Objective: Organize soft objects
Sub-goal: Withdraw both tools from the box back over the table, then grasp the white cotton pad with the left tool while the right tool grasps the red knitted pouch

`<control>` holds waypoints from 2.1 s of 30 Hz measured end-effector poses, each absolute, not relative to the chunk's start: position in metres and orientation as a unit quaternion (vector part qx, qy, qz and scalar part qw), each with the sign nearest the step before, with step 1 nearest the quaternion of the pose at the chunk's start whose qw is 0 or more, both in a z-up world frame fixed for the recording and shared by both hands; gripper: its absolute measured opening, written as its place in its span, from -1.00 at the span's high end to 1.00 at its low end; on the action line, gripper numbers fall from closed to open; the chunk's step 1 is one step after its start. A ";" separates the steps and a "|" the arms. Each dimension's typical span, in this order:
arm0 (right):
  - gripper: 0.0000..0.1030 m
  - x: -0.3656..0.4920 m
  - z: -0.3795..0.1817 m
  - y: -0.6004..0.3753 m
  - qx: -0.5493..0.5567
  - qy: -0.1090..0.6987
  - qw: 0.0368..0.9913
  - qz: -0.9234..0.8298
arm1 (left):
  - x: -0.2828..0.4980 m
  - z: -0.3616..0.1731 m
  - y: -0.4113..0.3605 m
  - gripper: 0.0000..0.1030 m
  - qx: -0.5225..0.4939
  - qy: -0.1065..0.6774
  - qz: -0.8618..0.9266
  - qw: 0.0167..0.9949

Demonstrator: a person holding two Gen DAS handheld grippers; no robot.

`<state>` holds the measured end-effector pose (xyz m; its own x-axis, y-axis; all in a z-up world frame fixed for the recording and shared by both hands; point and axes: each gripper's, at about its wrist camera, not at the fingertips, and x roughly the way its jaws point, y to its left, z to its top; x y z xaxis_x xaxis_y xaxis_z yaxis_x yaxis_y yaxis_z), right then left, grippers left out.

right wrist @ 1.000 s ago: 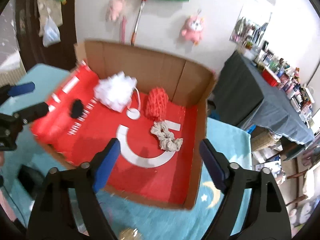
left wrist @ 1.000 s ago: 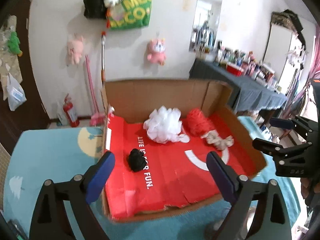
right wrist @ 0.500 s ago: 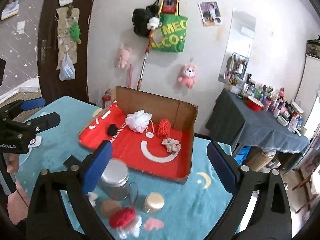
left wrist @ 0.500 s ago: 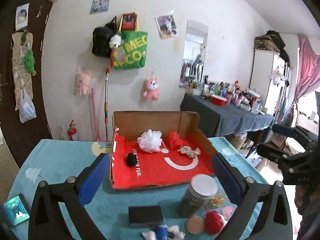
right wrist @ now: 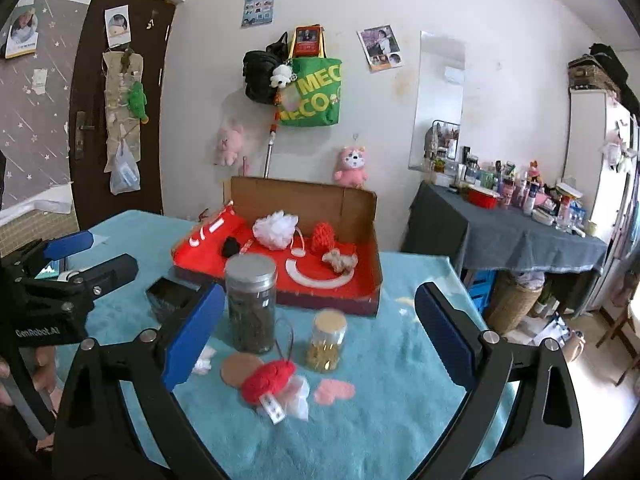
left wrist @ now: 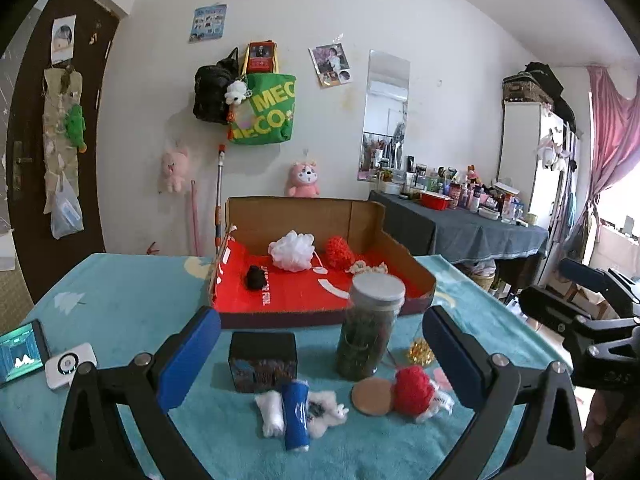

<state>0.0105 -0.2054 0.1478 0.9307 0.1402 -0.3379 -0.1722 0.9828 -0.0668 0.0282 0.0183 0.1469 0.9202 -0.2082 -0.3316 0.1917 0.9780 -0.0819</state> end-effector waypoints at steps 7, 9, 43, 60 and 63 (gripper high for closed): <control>-0.93 -0.001 0.111 -0.213 -0.035 0.162 0.985 0.054 | 0.019 0.110 0.014 -1.00 -0.029 0.191 -0.101 0.976; -0.93 0.001 0.099 -0.216 -0.023 0.176 0.982 0.059 | 0.021 0.102 0.013 -1.00 -0.028 0.199 -0.097 0.975; -0.93 0.039 0.017 -0.207 0.005 0.274 0.959 0.070 | 0.051 0.040 0.038 -1.00 -0.027 0.287 -0.062 0.955; -0.73 0.091 0.027 -0.176 -0.023 0.314 0.940 0.130 | 0.099 0.027 0.074 0.02 -0.037 0.368 -0.106 0.923; 0.16 0.096 0.021 -0.172 -0.022 0.335 0.930 0.152 | 0.102 0.023 0.070 0.64 -0.042 0.382 -0.153 0.910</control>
<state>0.0965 -0.1723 0.0205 0.7293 0.2677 -0.6296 -0.2973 0.9529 0.0608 0.1020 0.0698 0.0235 0.6614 -0.3098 -0.6831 0.2458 0.9499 -0.1929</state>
